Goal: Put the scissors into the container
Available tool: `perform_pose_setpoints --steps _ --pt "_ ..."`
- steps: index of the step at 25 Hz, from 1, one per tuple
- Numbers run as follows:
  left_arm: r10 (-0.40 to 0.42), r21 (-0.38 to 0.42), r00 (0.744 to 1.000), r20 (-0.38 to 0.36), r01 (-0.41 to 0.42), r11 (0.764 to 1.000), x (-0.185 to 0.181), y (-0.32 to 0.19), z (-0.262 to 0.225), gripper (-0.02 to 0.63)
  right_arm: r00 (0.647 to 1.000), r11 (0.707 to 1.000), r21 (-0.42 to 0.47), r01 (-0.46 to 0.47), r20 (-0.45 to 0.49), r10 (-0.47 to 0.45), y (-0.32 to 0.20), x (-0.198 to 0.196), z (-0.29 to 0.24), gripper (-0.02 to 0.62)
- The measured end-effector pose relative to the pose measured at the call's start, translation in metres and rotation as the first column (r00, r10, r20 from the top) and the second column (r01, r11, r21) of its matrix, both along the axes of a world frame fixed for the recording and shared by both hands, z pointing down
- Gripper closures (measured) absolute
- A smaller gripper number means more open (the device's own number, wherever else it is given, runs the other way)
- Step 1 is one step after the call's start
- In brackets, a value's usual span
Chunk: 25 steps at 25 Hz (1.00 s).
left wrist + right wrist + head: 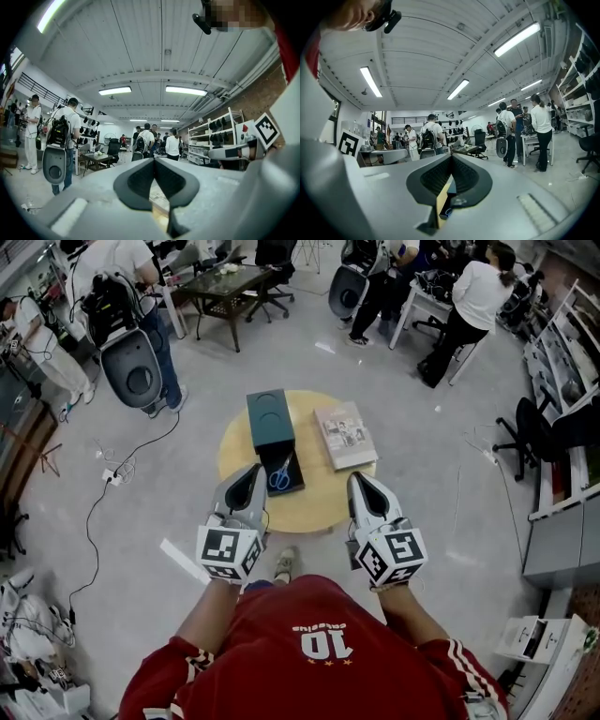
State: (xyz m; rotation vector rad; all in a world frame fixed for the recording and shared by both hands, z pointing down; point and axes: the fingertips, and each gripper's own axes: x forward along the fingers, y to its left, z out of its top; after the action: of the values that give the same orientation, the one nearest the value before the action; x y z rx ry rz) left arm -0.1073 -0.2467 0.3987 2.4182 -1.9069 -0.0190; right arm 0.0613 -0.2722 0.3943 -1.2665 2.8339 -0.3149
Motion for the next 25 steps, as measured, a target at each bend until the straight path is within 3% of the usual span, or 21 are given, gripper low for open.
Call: perform_pose_setpoints --steps 13,25 --pt "-0.021 -0.012 1.0 0.0 0.021 1.0 -0.003 0.033 -0.005 0.604 1.0 0.996 0.091 -0.005 -0.03 0.008 0.028 0.004 -0.019 0.609" --pt "-0.003 0.005 1.0 0.001 0.003 1.0 0.003 0.041 -0.012 0.604 0.999 0.994 0.109 -0.01 -0.035 0.014 0.041 0.008 -0.024 0.609"
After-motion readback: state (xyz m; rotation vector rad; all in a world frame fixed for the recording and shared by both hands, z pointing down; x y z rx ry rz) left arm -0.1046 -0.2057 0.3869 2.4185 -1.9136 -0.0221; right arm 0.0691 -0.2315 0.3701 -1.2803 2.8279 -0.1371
